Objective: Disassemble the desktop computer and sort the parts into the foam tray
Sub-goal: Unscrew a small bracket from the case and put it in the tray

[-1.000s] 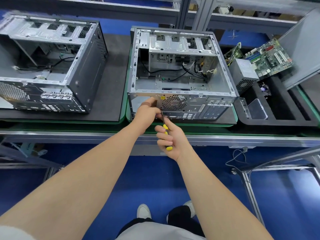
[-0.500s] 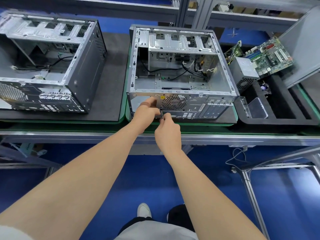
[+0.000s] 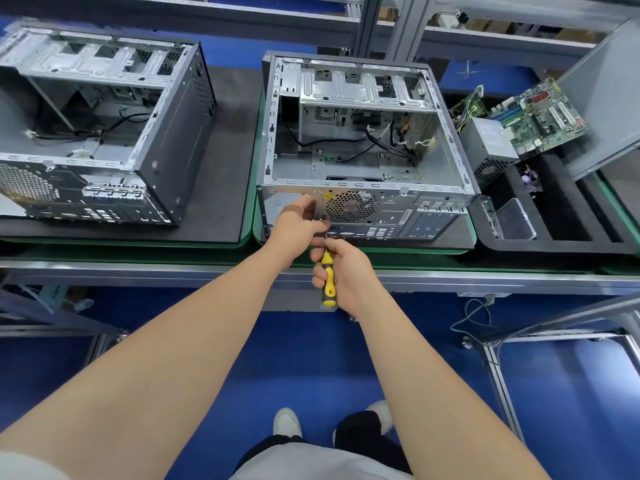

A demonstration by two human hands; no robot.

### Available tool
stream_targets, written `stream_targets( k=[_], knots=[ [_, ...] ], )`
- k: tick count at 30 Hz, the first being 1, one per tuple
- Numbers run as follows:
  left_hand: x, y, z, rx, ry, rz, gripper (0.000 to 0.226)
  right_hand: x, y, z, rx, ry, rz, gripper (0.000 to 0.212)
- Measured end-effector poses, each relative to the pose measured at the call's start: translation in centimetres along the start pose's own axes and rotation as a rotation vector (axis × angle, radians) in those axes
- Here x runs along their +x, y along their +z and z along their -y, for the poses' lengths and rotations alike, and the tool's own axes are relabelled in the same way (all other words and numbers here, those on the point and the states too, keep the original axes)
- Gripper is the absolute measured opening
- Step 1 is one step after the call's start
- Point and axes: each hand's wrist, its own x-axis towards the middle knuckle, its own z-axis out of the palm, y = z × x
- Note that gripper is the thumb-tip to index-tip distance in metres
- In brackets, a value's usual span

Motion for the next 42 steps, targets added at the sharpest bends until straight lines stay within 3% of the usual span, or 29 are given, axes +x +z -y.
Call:
stream_targets(
  k=[6, 10, 15, 19, 22, 27, 31, 37, 39, 42],
  knots=[
    [0.0, -0.1, -0.1, 0.038, -0.012, -0.001, 0.026, -0.5, -1.1, -1.6, 0.521, 0.12, 0.328, 0.026],
    [0.0, -0.1, -0.2, 0.046, -0.017, 0.0, 0.026, -0.1, -0.3, -1.7, 0.513, 0.079, 0.244, 0.032],
    [0.0, 0.3, 0.0, 0.032, -0.02, -0.009, 0.027, -0.4, 0.0, -1.1, -0.147, -0.129, -0.091, 0.03],
    [0.0, 0.4, 0.0, 0.106, -0.001, -0.027, 0.03, -0.7, 0.9, -1.2, -1.124, -0.505, -0.532, 0.028],
    [-0.1, 0.4, 0.0, 0.128, 0.018, -0.04, 0.028, -0.6, 1.3, -2.2, -1.389, -0.57, -0.709, 0.024],
    [-0.2, 0.2, -0.2, 0.094, 0.008, -0.022, 0.029, -0.4, 1.0, -1.4, -1.098, -0.502, -0.553, 0.031],
    [-0.4, 0.0, -0.6, 0.055, -0.007, 0.0, 0.032, -0.5, 0.3, 0.3, -0.29, -0.086, -0.18, 0.03],
    [-0.3, -0.7, -0.6, 0.148, -0.016, 0.052, 0.055, -1.0, -1.1, -0.5, 0.357, 0.142, 0.273, 0.025],
    [-0.4, -0.7, -0.5, 0.159, -0.017, 0.056, 0.057, -0.9, -0.9, -0.9, 0.509, 0.172, 0.31, 0.027],
    [-0.3, -0.8, -0.5, 0.179, 0.005, 0.066, 0.054, -0.8, -0.5, -1.1, 0.331, 0.071, 0.166, 0.023]
  ],
)
